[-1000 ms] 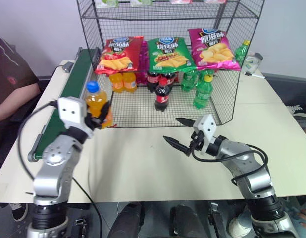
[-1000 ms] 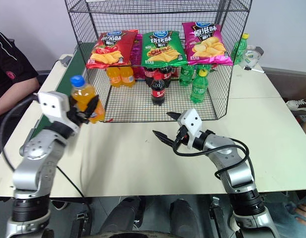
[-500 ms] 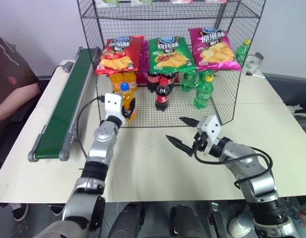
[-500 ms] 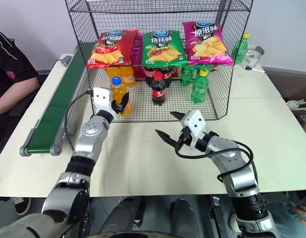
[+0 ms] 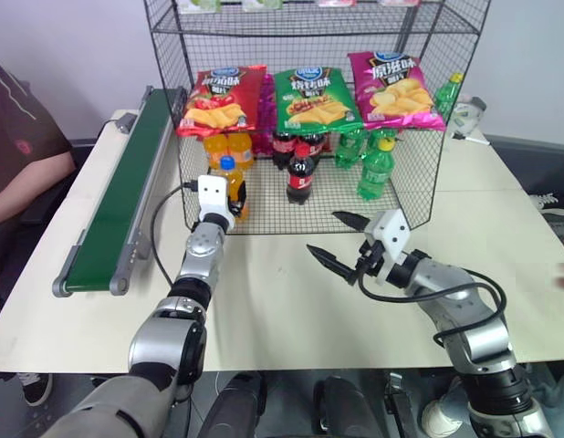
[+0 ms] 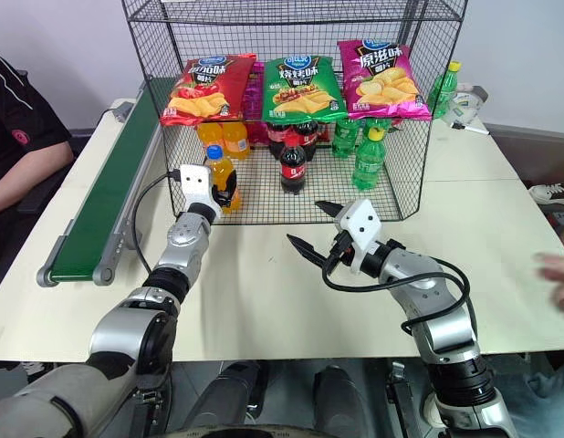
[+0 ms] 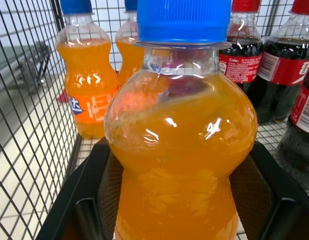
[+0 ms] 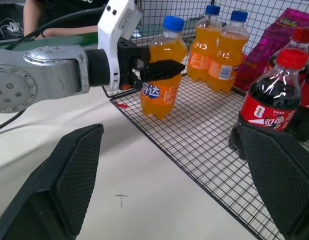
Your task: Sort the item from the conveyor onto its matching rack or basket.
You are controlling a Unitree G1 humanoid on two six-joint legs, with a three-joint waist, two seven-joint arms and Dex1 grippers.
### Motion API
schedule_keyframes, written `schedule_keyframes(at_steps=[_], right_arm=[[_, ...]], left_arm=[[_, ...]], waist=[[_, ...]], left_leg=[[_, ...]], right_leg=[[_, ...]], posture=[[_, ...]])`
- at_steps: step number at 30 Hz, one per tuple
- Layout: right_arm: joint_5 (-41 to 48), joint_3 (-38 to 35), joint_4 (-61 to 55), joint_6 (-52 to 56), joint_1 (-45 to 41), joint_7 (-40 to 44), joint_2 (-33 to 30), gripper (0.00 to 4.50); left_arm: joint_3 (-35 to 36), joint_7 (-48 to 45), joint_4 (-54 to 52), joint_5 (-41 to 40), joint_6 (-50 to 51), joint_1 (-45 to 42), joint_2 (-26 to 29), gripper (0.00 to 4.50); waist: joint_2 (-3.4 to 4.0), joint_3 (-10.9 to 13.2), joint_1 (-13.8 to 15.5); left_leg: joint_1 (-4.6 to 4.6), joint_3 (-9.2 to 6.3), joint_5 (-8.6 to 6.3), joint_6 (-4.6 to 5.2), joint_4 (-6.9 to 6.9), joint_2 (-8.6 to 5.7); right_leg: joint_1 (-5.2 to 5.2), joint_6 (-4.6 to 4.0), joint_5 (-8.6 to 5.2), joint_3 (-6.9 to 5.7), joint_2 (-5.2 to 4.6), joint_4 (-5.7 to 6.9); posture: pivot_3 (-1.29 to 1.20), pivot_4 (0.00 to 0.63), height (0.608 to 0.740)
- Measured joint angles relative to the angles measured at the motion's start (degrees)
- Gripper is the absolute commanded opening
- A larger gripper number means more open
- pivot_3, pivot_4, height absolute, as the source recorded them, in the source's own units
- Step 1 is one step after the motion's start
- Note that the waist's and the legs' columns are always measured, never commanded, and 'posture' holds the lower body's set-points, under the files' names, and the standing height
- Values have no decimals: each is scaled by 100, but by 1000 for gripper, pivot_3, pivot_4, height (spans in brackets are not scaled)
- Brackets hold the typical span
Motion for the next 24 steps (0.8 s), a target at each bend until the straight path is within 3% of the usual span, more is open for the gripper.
schedule_keyframes(at_steps=[3,4,13,24], right_arm=[[4,1,-14,60,-5,2,0,4500],[4,3,-16,81,-10,4,0,4500],[14,18,-53,205,-54,9,-5,4500],[97,-93,-305,344,188,11,-165,4500]], left_arm=[[71,-84,2,-32,-45,1,-28,4258],[75,-102,1,-32,-74,1,-28,4467],[126,-471,-979,-192,-69,543,-24,4467],[67,-691,-5280,-442,1584,2831,485,4467]], waist=[[0,0,0],[0,0,0],[0,0,-13],[5,-3,-8]], left_leg=[[1,-2,0,0,2,0],[1,-2,1,0,3,0],[2,-2,1,-1,2,1],[6,-3,1,-1,3,6]], right_leg=[[-1,0,0,0,1,7],[-1,0,0,0,1,8],[-3,-1,1,2,1,14],[-1,-8,2,7,-1,15]], posture=[[0,150,740],[0,150,740],[0,150,740],[0,150,740]])
